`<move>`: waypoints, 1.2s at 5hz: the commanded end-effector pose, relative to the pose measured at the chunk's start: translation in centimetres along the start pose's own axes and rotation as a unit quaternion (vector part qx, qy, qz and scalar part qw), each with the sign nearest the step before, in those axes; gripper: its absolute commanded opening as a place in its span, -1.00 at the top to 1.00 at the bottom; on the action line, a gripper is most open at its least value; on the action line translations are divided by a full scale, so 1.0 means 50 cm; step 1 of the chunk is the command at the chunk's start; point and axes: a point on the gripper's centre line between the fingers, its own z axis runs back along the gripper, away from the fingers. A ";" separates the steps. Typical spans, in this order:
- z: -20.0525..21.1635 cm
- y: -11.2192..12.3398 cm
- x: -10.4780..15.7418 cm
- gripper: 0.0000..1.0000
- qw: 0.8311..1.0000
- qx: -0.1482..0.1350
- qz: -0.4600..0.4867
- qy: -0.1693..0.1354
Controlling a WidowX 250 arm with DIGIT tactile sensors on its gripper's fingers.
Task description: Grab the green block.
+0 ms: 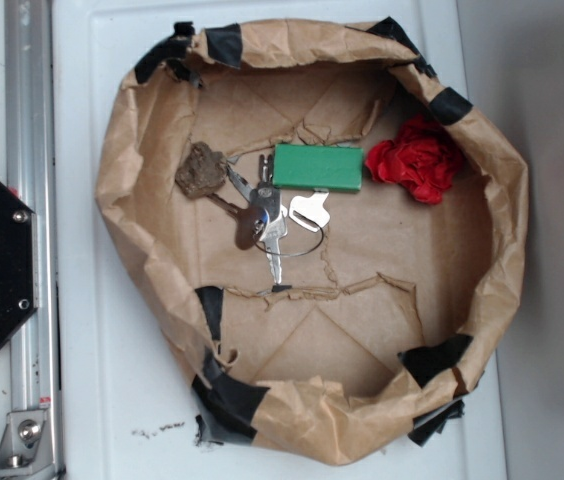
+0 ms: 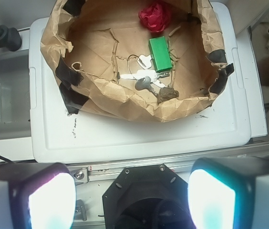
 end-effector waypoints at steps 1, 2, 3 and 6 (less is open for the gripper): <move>0.000 0.000 0.000 -1.00 1.000 0.000 0.000 0.000; -0.058 0.021 0.064 -1.00 0.999 0.001 -0.023 -0.049; -0.121 0.027 0.133 -1.00 0.999 0.028 -0.031 -0.024; -0.352 0.070 0.262 -1.00 0.998 0.052 0.001 0.030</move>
